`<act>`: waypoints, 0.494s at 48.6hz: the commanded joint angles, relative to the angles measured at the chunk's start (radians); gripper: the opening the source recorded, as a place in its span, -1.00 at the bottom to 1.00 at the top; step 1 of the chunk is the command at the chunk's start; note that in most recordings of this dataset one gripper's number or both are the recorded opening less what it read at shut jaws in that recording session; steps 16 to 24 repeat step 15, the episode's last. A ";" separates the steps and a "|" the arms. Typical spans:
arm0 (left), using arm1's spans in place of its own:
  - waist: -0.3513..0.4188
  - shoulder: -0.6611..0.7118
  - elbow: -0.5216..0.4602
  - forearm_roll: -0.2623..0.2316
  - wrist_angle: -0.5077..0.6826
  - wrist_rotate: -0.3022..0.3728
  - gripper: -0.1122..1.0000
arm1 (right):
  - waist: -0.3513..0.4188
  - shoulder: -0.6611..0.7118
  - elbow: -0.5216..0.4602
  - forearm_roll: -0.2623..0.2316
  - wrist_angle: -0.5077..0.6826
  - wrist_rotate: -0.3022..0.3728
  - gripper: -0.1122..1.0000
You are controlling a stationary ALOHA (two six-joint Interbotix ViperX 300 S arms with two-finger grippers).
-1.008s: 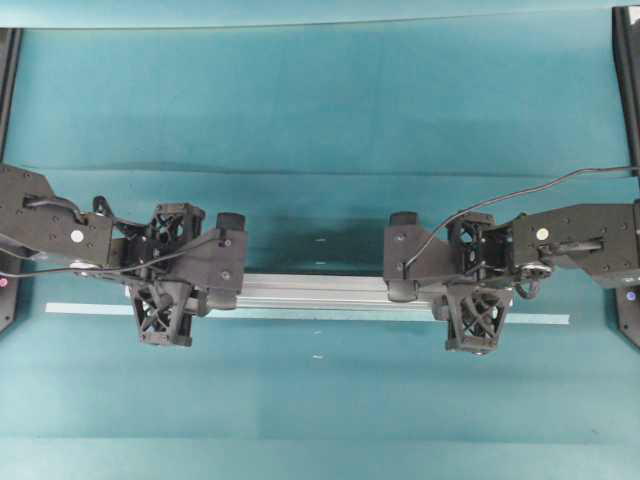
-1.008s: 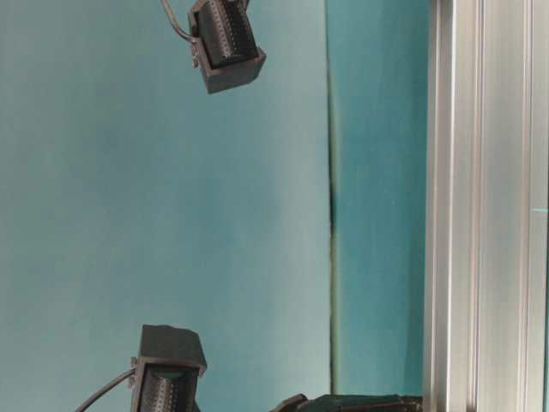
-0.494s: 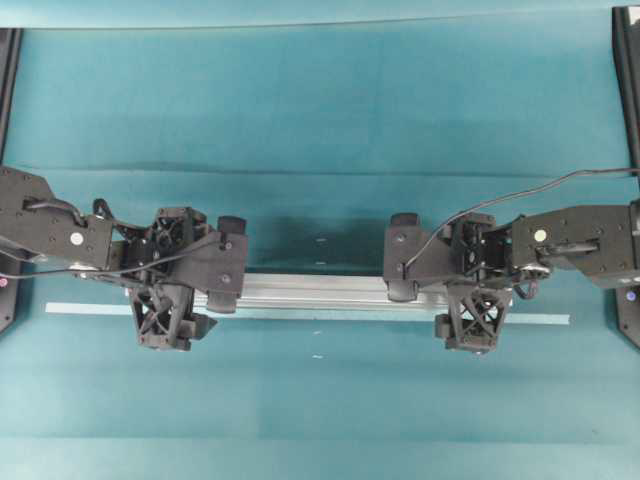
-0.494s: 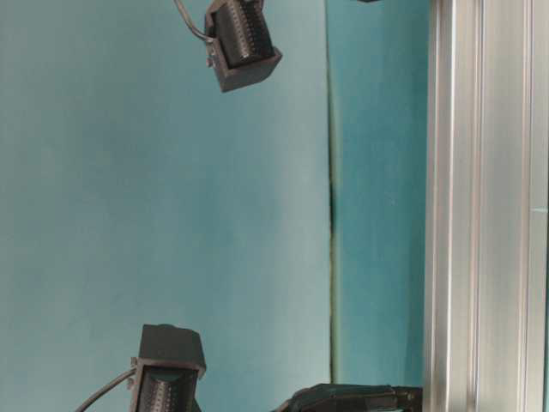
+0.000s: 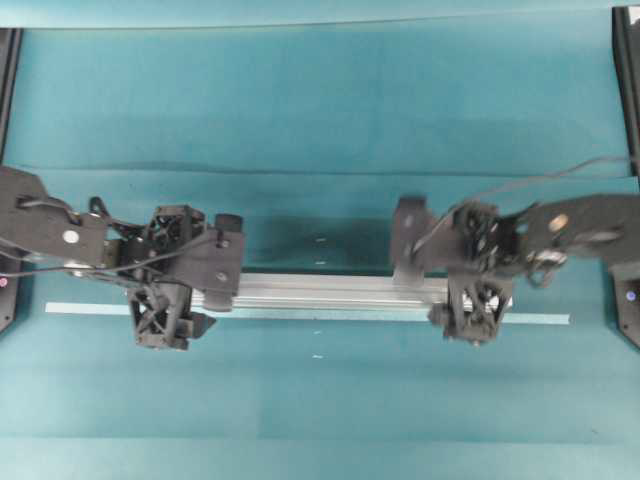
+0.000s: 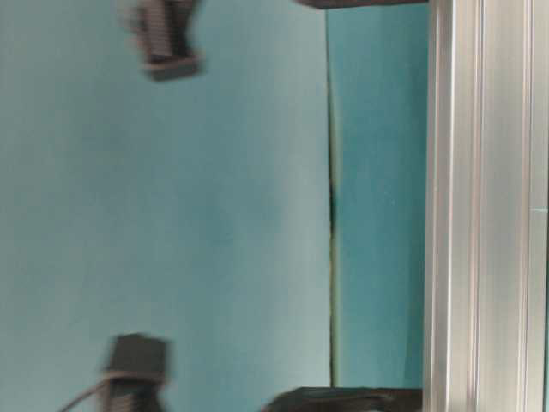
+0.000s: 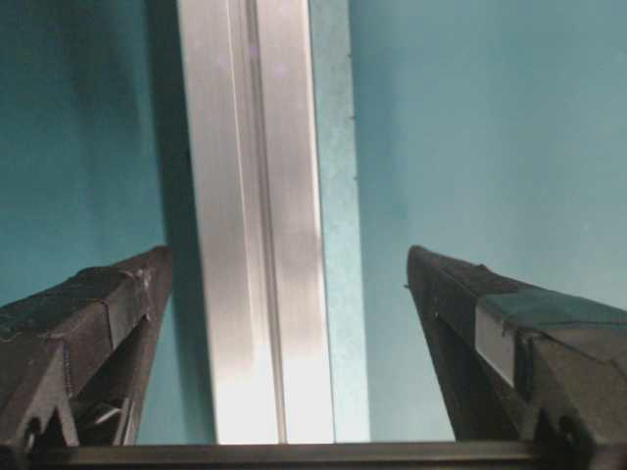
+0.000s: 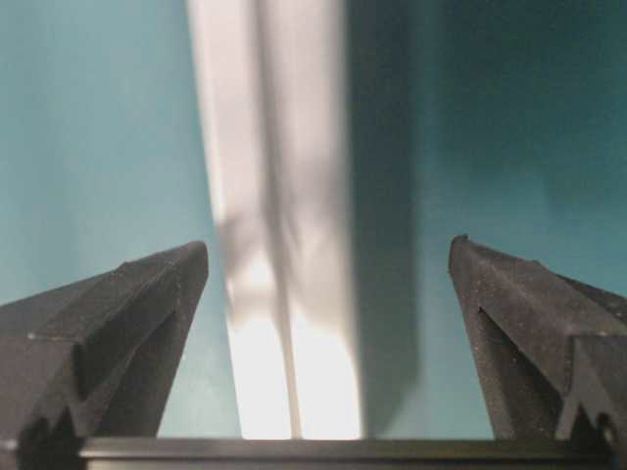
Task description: Lift the metal rail with both hands.
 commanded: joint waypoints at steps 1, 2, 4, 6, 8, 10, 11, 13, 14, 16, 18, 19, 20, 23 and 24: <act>-0.002 -0.084 -0.009 0.002 -0.002 0.000 0.85 | -0.006 -0.066 -0.006 0.002 -0.011 0.000 0.97; -0.002 -0.101 -0.011 0.002 -0.003 0.000 0.85 | -0.008 -0.081 -0.006 0.002 -0.014 0.000 0.97; 0.000 -0.135 -0.008 0.002 -0.006 0.000 0.85 | -0.011 -0.123 -0.005 -0.002 -0.018 0.000 0.97; 0.002 -0.167 -0.005 0.002 -0.006 0.000 0.85 | -0.014 -0.156 0.002 -0.002 -0.025 0.000 0.97; 0.003 -0.201 -0.002 0.002 -0.008 -0.002 0.85 | -0.017 -0.190 0.008 -0.003 -0.035 -0.006 0.97; 0.008 -0.232 0.002 0.002 -0.009 -0.002 0.85 | -0.018 -0.222 0.015 -0.003 -0.049 -0.012 0.97; 0.009 -0.247 0.003 0.002 -0.009 -0.002 0.85 | -0.020 -0.238 0.018 -0.005 -0.058 -0.014 0.97; 0.015 -0.279 0.008 0.002 -0.009 -0.002 0.85 | -0.020 -0.268 0.029 -0.008 -0.078 -0.015 0.97; 0.018 -0.296 0.009 0.002 -0.009 -0.003 0.85 | -0.018 -0.282 0.034 -0.009 -0.092 -0.017 0.97; 0.021 -0.311 0.011 0.002 -0.009 -0.003 0.85 | -0.020 -0.298 0.040 -0.012 -0.104 -0.018 0.97; 0.021 -0.311 0.011 0.002 -0.009 -0.003 0.85 | -0.020 -0.298 0.040 -0.012 -0.104 -0.018 0.97; 0.021 -0.311 0.011 0.002 -0.009 -0.003 0.85 | -0.020 -0.298 0.040 -0.012 -0.104 -0.018 0.97; 0.021 -0.311 0.011 0.002 -0.009 -0.003 0.85 | -0.020 -0.298 0.040 -0.012 -0.104 -0.018 0.97; 0.021 -0.311 0.011 0.002 -0.009 -0.003 0.85 | -0.020 -0.298 0.040 -0.012 -0.104 -0.018 0.97; 0.021 -0.311 0.011 0.002 -0.009 -0.003 0.85 | -0.020 -0.298 0.040 -0.012 -0.104 -0.018 0.97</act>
